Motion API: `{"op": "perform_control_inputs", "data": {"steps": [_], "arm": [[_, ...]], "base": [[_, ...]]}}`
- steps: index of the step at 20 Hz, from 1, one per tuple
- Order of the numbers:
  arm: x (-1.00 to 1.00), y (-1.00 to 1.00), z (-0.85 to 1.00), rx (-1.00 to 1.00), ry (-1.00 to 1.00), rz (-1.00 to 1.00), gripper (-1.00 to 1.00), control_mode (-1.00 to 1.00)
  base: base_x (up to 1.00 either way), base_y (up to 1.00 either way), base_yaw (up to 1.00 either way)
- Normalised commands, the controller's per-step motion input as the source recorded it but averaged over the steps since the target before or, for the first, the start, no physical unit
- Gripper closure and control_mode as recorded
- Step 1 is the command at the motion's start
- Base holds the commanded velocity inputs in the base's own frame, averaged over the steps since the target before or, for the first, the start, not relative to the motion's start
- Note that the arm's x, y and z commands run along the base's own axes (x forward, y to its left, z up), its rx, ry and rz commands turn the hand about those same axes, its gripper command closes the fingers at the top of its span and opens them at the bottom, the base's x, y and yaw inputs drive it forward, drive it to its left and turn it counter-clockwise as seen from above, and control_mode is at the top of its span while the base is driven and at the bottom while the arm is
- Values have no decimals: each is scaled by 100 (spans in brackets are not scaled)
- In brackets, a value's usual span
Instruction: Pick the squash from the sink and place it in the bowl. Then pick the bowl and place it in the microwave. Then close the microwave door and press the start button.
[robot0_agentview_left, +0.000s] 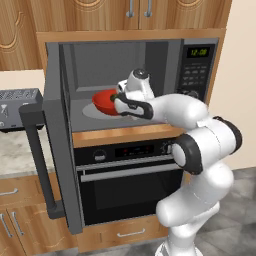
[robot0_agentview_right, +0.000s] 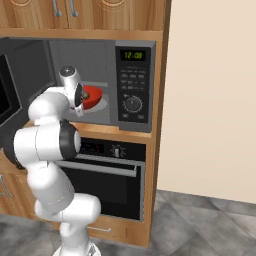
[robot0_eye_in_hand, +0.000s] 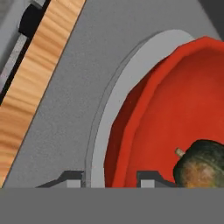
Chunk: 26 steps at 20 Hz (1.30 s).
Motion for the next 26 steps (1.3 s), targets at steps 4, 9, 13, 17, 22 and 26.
{"op": "perform_control_inputs", "data": {"steps": [4, 9, 13, 17, 22, 26], "arm": [[-98, -23, 10, 12, -3, 0, -100, -100], [-100, -22, 24, 8, 1, 0, -100, -100], [-100, -9, 69, 0, 11, 0, -100, -100], [-100, -1, 83, 0, 14, 0, -100, -100], [-100, -5, 53, 0, 5, 3, -100, -100], [-100, -12, 6, 0, -5, 9, -100, -100]], "base": [[0, 0, 0], [0, 0, 0], [0, 0, 0], [0, 0, 0], [0, 0, 0], [0, 0, 0]]}}
